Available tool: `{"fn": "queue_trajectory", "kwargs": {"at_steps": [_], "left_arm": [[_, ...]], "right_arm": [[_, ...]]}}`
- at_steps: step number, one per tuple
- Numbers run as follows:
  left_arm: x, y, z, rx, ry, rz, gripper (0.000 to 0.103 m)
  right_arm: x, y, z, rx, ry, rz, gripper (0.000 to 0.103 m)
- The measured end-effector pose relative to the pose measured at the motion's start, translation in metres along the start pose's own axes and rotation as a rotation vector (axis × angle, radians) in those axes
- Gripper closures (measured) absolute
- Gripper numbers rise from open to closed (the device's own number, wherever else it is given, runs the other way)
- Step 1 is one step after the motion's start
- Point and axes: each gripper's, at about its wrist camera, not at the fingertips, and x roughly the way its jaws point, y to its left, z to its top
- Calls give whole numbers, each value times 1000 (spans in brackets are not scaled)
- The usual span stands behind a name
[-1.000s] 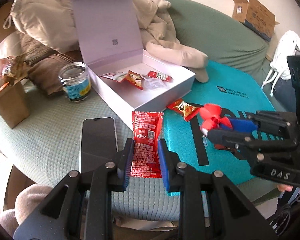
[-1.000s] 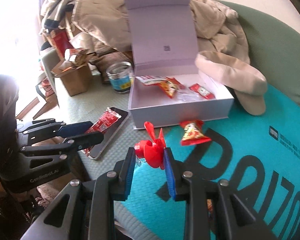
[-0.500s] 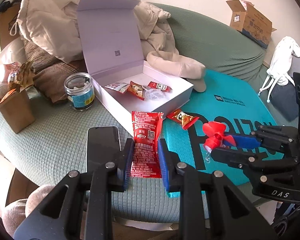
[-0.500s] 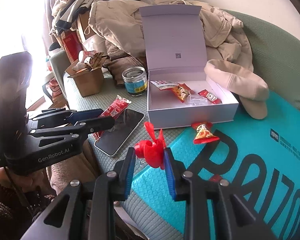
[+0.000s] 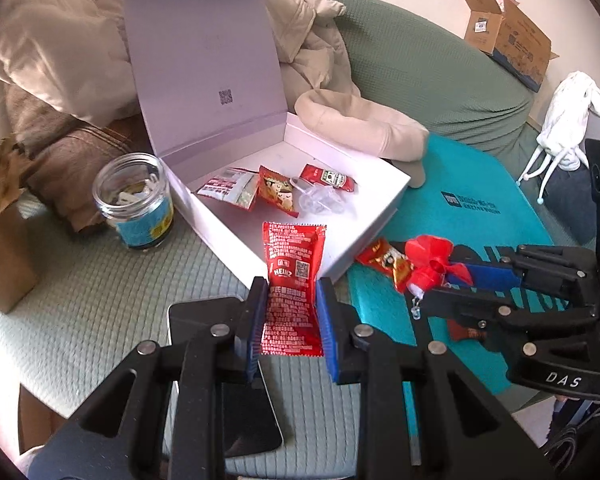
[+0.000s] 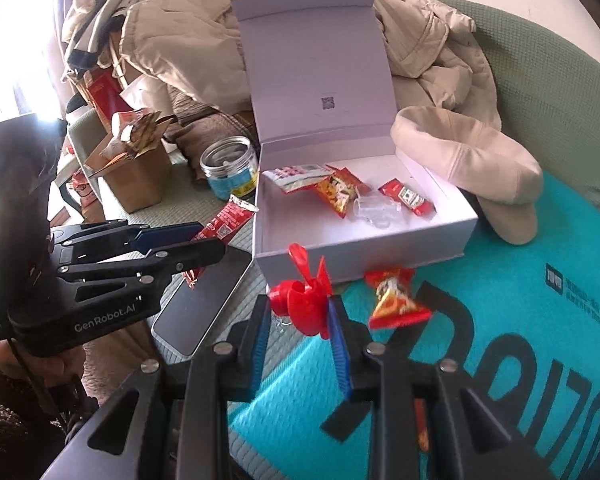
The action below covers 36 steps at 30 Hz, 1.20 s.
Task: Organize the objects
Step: 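Carry the red fan with right gripper while left carries sauce sachet into white box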
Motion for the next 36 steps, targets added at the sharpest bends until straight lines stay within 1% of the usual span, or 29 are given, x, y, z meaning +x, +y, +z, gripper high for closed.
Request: {"fn": "queue_trajectory", "kwargs": {"at_steps": [3,8,13,17,25,29,36], "left_arm": [[14,7,12,14,26,-4,80],[30,15,32,42,45,-21,80],[41,20,57,78,41,-13,80],[49,22,80,112,21,-1,79],[63,20,111,109,11,-2,79],[70,19,121,121,11,18,79],[84,18,133,140,27,23,79]], "right_arm": [[8,-6,13,14,-12,3,75],[21,-13,31,33,-34,-2,75],[32,-24,52,53,-60,-19,75],[39,-32,68,52,-71,-35,75],[40,-44,102,-1,-95,-62,75],[39,-48,116,-33,-108,-74,75],[48,-56,138,-56,-112,-77,75]]}}
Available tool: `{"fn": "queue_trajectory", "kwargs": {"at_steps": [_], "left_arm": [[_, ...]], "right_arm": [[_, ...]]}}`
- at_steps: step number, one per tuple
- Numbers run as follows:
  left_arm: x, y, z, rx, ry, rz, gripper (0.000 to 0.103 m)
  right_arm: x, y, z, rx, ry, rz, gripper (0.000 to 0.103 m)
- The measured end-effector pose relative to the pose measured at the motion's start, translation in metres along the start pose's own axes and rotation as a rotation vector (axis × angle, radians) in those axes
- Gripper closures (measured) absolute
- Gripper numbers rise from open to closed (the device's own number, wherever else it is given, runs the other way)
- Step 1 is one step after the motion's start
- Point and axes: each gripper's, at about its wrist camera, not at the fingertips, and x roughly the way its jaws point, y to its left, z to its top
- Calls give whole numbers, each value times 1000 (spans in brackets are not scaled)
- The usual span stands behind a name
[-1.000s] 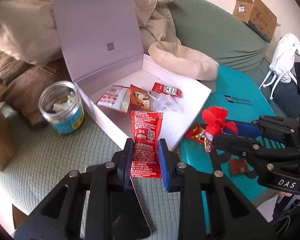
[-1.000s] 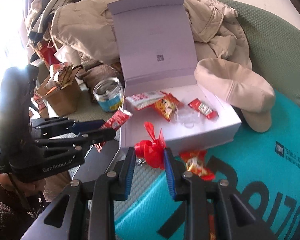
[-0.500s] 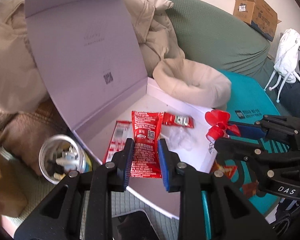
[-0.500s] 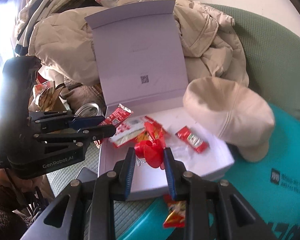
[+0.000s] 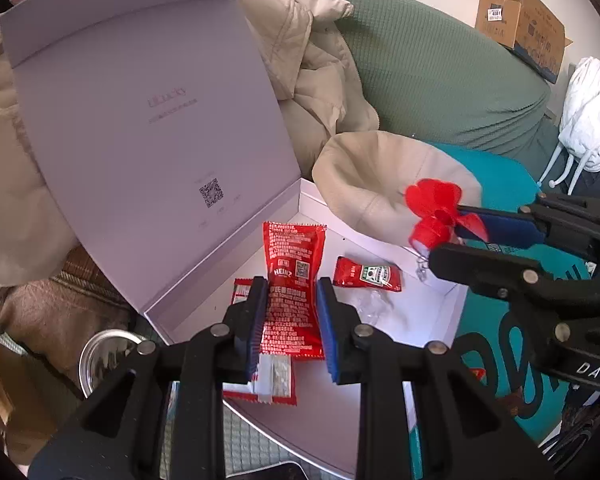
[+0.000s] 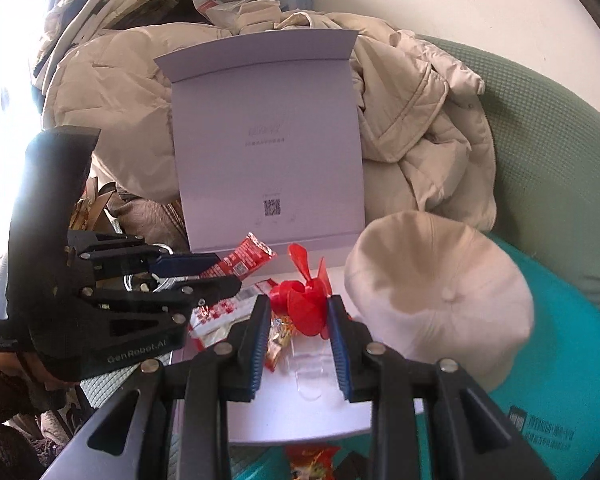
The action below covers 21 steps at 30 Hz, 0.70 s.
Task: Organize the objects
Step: 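Carry the red fan with right gripper while left carries sauce sachet into white box, then open both grippers to release the red fan and red sauce sachet into the box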
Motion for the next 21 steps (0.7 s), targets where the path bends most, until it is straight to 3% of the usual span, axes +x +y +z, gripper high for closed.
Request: {"fn": "queue_trajectory", "kwargs": {"at_steps": [21], "left_arm": [[45,-2,-28,9,131,-32,79]], "right_arm": [[57,-15,-25,96,122,45,75]]}}
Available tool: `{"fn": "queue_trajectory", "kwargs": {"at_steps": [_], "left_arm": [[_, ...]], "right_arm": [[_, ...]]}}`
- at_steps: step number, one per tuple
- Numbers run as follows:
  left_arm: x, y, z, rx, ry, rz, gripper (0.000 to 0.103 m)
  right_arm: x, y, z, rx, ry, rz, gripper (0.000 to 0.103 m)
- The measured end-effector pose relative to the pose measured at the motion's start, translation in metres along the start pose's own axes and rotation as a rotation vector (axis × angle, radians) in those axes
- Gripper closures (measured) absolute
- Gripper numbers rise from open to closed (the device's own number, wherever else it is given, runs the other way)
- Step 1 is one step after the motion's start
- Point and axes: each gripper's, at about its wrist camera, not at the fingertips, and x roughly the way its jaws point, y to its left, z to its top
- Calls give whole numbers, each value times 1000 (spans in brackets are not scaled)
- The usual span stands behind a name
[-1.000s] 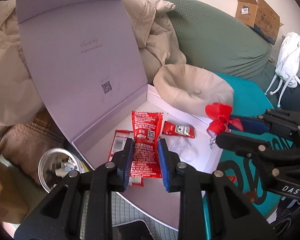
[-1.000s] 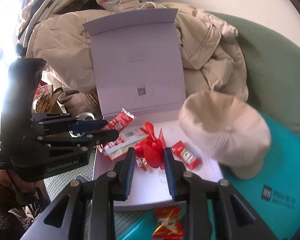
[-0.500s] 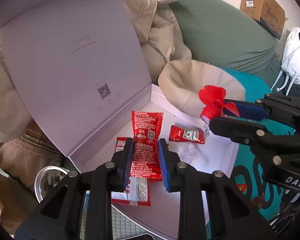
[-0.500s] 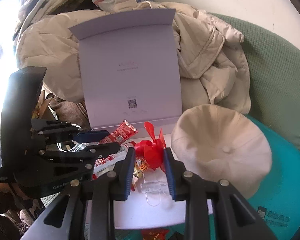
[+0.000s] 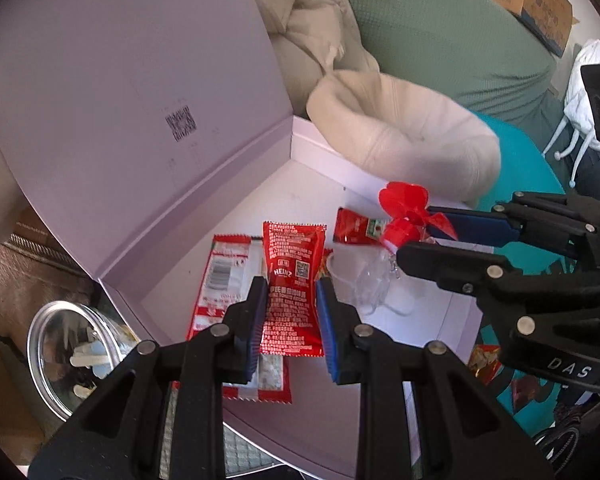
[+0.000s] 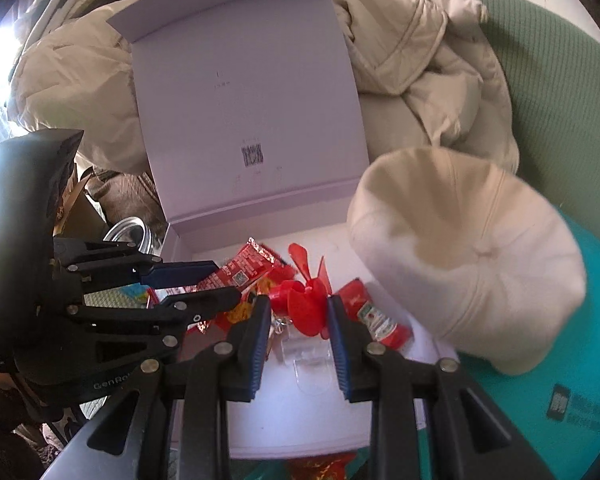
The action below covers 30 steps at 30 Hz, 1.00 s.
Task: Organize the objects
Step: 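Open both grippers to release the red fan and red sauce sachet into the box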
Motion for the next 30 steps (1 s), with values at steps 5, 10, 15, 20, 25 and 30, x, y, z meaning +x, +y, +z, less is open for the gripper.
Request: {"fn": "queue_trajectory", "kwargs": {"at_steps": [5,10,15,20,25,30], "left_arm": [[8,-2,-10,2,27,-4,79],[16,-3,-17,0,56,-8,79],[20,-6,-22,11,76,-10,79],[24,-9,-26,28,95,0,79],[23,-13,-28,42,111,-16,79],[25,-16,-29,53,133,-19,79]], "right_arm": [[6,1,-11,24,37,6,75],[12,1,-23,34,71,6,75],[18,3,-28,33,100,16,75],[20,4,-33,32,118,6,75],[21,2,-36,38,131,3,75],[22,2,-36,42,134,5,75]]}}
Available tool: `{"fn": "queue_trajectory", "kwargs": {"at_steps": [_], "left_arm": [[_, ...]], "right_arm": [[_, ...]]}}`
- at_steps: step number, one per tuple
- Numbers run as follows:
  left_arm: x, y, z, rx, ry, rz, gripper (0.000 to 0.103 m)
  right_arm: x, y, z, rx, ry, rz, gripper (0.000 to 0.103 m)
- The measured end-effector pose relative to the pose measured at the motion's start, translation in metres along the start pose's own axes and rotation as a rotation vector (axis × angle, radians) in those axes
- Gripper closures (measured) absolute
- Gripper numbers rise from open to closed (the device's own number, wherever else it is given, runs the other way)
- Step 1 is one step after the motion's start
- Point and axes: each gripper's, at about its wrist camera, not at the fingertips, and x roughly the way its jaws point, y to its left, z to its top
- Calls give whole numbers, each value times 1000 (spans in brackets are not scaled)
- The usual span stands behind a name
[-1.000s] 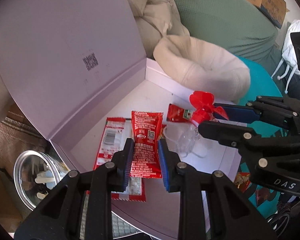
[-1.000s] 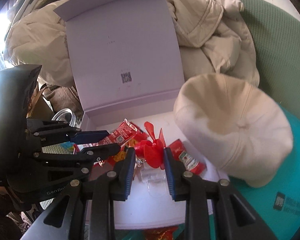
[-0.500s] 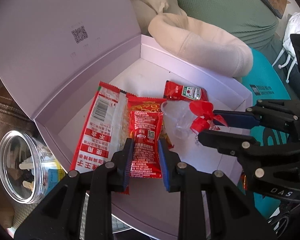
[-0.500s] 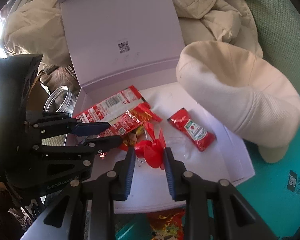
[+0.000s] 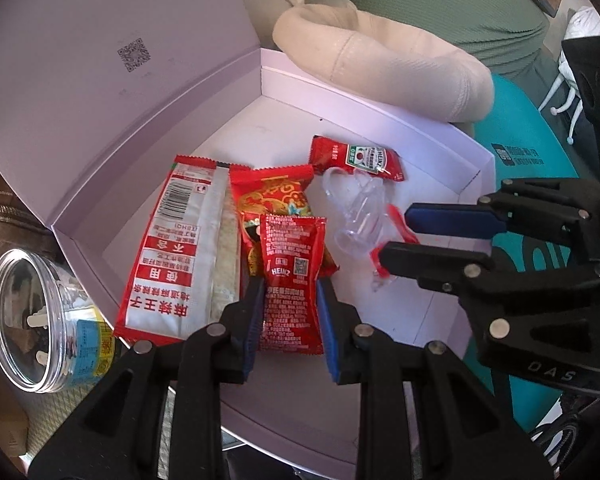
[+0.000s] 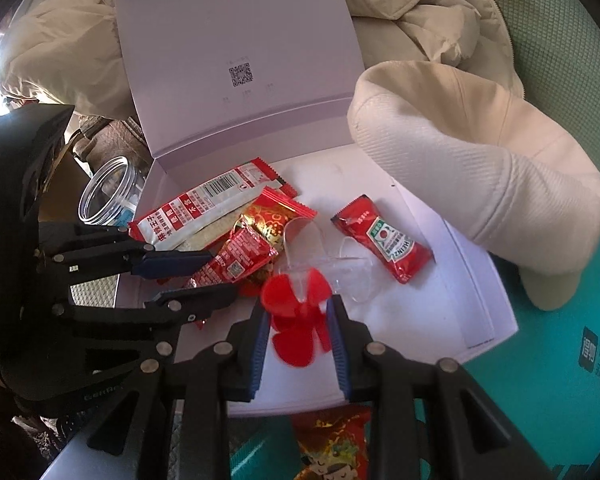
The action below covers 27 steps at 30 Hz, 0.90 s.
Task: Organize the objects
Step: 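Open both grippers to release the red fan and red sauce sachet into the box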
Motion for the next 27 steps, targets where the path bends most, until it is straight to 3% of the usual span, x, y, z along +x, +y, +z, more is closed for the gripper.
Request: {"fn": "queue_trajectory", "kwargs": {"at_steps": [15,27], "left_arm": [[10,2,7,-6,54,-31,79],[1,6,9,-68,34,-26,76]], "right_arm": [[1,-4,2,20,4,-19,75],[-15,-6,5,20,-27,-38,75]]}}
